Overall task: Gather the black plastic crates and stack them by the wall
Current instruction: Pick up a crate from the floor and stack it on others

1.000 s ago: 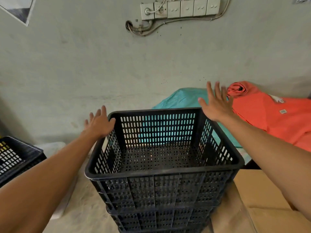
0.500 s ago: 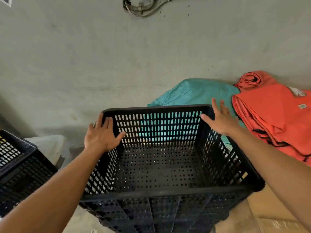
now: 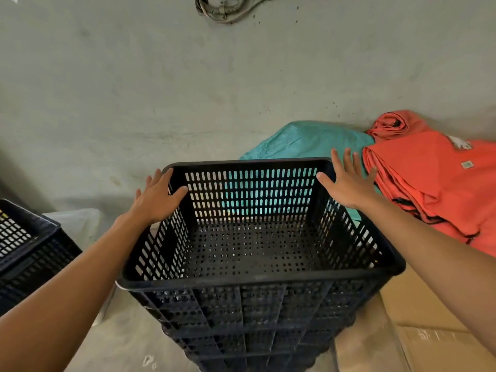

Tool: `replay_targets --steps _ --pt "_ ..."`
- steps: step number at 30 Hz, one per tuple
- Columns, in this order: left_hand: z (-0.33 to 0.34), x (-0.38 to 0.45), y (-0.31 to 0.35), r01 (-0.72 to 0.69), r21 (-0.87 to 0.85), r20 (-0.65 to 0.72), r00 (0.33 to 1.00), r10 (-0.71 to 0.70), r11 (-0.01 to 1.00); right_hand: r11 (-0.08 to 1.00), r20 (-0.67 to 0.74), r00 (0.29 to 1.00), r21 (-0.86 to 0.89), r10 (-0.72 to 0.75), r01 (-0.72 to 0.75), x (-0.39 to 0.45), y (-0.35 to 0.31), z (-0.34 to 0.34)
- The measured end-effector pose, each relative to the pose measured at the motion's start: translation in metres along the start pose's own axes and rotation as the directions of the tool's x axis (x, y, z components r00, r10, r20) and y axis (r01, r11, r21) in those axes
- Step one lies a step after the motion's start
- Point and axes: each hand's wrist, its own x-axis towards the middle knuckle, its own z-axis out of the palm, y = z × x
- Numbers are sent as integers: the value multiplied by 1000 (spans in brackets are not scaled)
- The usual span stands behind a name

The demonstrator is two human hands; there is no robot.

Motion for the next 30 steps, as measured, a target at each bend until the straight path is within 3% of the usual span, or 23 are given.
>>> replay_targets --steps 4,10,12,14,15,19,21,24,27,30 --pt "-19 -39 12 -47 54 57 997 44 997 996 -56 995 35 -77 79 -47 -29 -21" --pt "-41 -104 40 -297 -38 -65 953 295 954 938 -430 873 143 -229 316 -112 -74 -50" --pt "-18 -128 35 -266 -40 43 963 267 963 963 -312 933 139 -178 231 -129 -71 -18" --pt "10 -147 27 -166 56 302 943 142 985 979 49 999 202 -4 -6 -141 -57 16" --pt "20 -150 23 -145 75 349 931 110 987 965 116 992 252 43 -72 -142 -50 26" --pt "21 -143 21 -186 44 39 982 184 982 972 -208 978 228 -15 63 -137 -51 27" --pt "19 -144 23 -191 7 33 981 191 981 980 -266 964 184 -18 69 -136 -55 28" --pt "16 -154 28 -240 -37 -51 970 238 970 994 -171 984 82 -58 73 -141 -65 30" --pt "5 -161 28 -246 -184 -210 956 206 952 984 -39 994 140 -105 109 -148 -94 31" --pt "-3 -169 16 -266 -250 -317 931 181 931 955 -47 974 193 -221 225 -159 -138 33"
